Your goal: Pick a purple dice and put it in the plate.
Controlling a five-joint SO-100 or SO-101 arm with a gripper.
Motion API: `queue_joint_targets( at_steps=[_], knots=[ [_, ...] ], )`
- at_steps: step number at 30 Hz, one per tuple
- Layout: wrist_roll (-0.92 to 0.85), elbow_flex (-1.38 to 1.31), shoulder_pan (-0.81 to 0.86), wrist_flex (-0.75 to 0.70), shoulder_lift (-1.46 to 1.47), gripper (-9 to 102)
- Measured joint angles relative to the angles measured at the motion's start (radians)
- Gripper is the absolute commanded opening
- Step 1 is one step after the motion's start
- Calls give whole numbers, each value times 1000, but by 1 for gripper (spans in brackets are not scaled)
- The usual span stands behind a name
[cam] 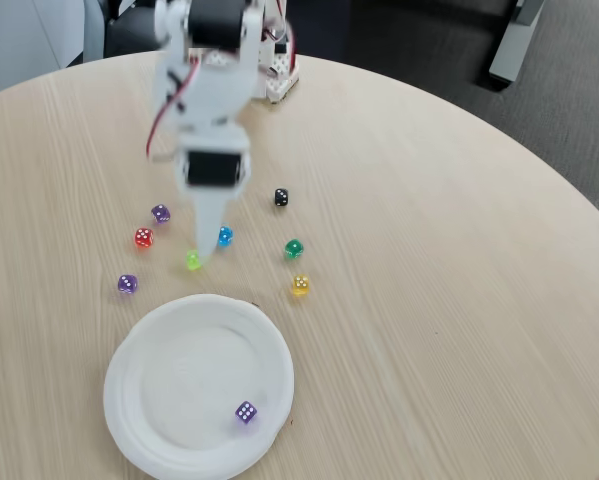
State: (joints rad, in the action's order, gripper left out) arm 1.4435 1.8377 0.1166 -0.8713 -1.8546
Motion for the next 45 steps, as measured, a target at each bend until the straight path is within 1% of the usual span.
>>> queue_joint_targets(
  at_steps=[5,12,21,24,27,36,45],
  knots=[
    [-21,0,0,-18,-186,0],
    [-104,0,2,-21,-407,0],
    [-92,12,3,-25,-650,0],
    [-92,95,5,-25,-704,0],
    [-107,239,5,-25,-775,0],
    [-221,675,5,-23,-1040,0],
    [-318,923,5,-23,-1131,0]
  ],
)
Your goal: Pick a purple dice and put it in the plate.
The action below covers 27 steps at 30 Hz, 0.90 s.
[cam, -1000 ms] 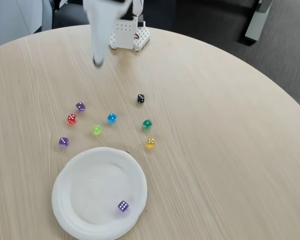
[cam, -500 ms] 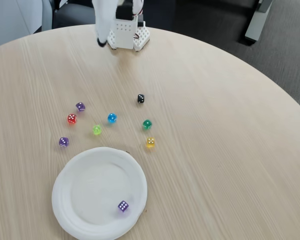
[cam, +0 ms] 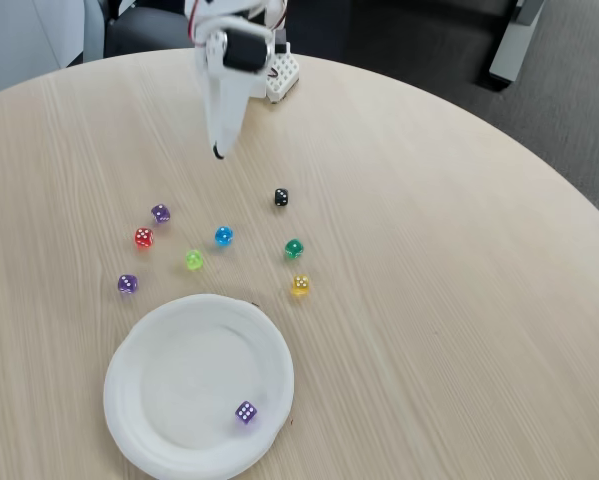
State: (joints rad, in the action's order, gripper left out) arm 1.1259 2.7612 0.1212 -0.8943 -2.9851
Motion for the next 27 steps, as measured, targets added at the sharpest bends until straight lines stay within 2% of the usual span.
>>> queue_joint_targets(
  at_steps=[13,19,23,27],
  knots=[
    [-199,218,0,0,-123,0],
    [-425,218,0,-2,-123,0],
    [-515,218,0,-3,-130,0],
    [-676,218,0,-92,-133,0]
  ],
)
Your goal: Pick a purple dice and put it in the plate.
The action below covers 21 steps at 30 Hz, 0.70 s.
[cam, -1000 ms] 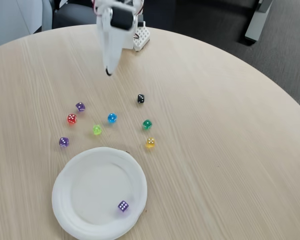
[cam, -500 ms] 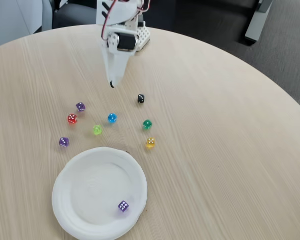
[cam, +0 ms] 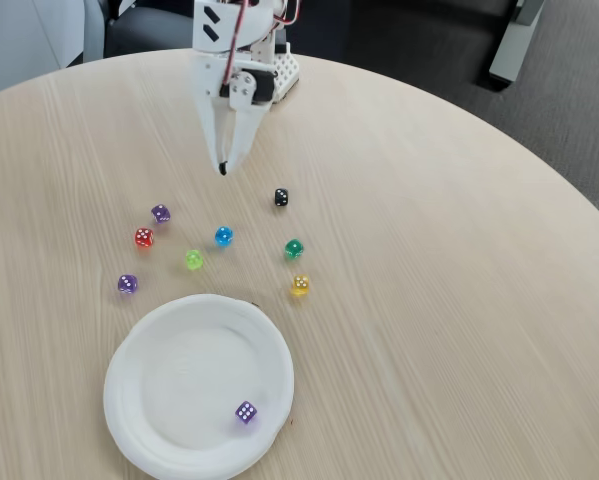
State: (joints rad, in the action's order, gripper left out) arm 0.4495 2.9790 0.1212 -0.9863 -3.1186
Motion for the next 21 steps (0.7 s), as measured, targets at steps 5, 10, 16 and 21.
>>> queue_joint_targets(
  at_steps=[5,10,16,21],
  knots=[
    [-202,3,0,-192,0,0],
    [-345,3,0,-239,2,0],
    [-489,3,0,-239,2,0],
    [-538,3,0,-239,2,0]
  ],
)
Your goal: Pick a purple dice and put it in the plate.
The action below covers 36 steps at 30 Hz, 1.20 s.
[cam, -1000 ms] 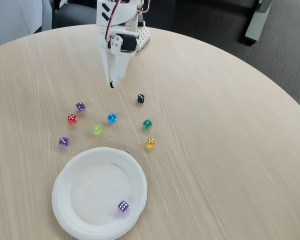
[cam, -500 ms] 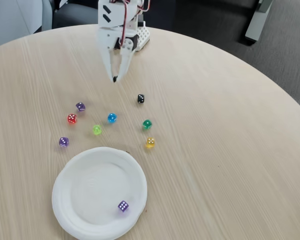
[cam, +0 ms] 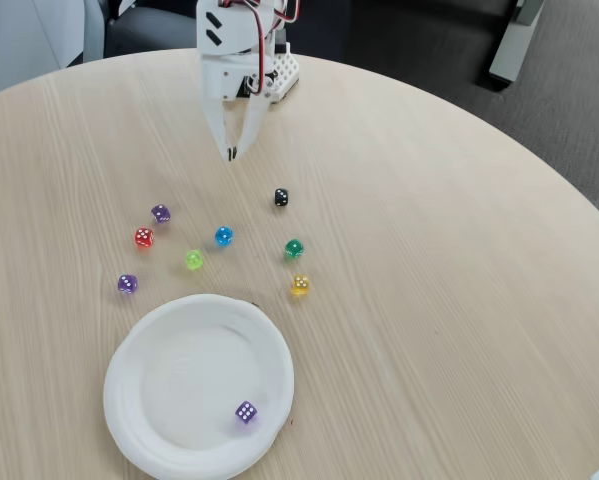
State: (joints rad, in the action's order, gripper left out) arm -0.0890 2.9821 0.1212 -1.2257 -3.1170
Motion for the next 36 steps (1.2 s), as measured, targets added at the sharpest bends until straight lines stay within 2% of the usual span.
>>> queue_joint_targets(
  at_steps=[7,11,19,25,36],
  knots=[
    [-3,0,0,0,-2,0],
    [87,0,0,0,-2,0],
    [100,0,0,0,-2,0],
    [218,0,0,0,-2,0],
    [233,0,0,0,-2,1]
  ],
)
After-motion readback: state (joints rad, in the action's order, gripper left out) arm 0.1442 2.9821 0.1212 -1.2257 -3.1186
